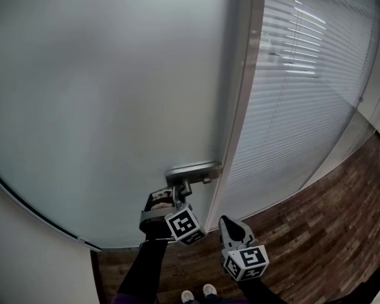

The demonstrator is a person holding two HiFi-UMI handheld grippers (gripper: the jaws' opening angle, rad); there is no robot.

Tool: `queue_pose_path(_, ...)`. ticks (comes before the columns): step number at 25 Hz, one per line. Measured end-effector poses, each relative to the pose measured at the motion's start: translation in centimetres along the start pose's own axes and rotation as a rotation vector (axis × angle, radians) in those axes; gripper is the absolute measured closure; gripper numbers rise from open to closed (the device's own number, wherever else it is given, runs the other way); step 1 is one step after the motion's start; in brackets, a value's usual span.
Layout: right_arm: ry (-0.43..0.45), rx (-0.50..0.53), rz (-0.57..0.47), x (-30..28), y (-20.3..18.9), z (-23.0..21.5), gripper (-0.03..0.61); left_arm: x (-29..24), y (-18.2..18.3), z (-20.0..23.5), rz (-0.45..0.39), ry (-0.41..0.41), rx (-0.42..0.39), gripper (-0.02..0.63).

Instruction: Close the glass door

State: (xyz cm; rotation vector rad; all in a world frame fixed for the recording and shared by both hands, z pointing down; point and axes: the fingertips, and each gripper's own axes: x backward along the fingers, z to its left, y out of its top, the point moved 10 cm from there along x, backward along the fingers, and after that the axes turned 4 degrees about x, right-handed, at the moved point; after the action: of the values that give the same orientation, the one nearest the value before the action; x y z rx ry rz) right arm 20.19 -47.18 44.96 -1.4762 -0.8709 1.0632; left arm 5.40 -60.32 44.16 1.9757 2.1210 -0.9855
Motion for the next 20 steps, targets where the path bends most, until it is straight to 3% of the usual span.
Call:
queue_pose_path(3,-0.002,-0.003,0.000,0.0,-0.1,-0.2,0.588,-0.1,0.4,0.3,-0.025,-0.015,0.034,0.603)
queue_pose_path(8,0.002,0.001,-0.001,0.2,0.0,0.0,0.588,-0.5,0.6,0.5,-0.013,-0.077,0.164,0.614)
queue_pose_path(12,-0.001,-0.005,0.000,0.0,-0.1,-0.3,0.588,-0.9,0.7,0.6,-0.020,-0.081,0.185,0.615)
queue_pose_path(16,0.007,-0.004,0.003,-0.1,-0.1,-0.2,0.588,-2.0,0.0,0.2,-0.022,-0.119,0.257,0.615)
queue_pose_path(20,-0.008,-0.010,0.006,-0.1,-0.3,-0.5,0.588,-2.1,0.1,0.3,-0.026,-0.117,0.259,0.615)
